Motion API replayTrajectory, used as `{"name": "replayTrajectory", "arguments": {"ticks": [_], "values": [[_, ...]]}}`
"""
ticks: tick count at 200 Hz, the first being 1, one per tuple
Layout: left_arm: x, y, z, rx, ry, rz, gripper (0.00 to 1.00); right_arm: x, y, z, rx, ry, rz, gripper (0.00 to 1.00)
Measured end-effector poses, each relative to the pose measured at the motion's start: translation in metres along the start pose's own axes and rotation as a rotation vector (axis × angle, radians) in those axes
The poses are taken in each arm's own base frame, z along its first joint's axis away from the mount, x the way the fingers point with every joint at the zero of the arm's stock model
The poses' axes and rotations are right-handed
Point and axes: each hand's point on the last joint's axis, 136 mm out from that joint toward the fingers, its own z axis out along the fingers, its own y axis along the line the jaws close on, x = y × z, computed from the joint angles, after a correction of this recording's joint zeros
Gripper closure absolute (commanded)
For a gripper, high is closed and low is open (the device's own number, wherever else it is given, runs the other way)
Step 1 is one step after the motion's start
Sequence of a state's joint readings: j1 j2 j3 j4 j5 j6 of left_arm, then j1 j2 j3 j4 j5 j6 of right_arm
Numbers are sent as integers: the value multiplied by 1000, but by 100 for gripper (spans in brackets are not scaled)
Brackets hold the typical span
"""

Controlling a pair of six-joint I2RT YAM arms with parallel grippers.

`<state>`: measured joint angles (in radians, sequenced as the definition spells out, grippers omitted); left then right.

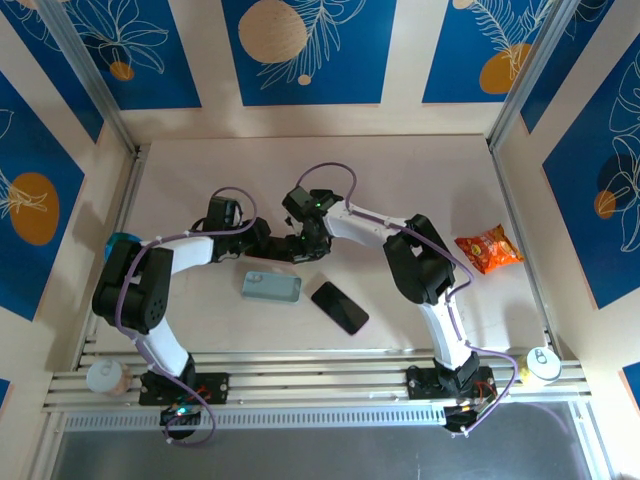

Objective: Put the phone into the phone case

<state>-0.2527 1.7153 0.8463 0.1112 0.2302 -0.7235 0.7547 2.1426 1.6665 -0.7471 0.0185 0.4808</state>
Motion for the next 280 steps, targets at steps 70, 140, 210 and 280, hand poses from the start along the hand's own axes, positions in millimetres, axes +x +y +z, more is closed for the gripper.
{"name": "replayTrajectory", "arguments": {"ticks": [70,140,210,280], "values": [[0,0,0,0,0,0,41,-20,4,-13,-27,-48,5,100],[0,0,0,0,1,0,41,-15,2,2,-29,-11,23,100],[0,0,0,-2,1,-1,41,-10,1,13,-11,6,17,100],[0,1,0,-3,-1,0,41,-4,0,23,53,5,-14,100]]}}
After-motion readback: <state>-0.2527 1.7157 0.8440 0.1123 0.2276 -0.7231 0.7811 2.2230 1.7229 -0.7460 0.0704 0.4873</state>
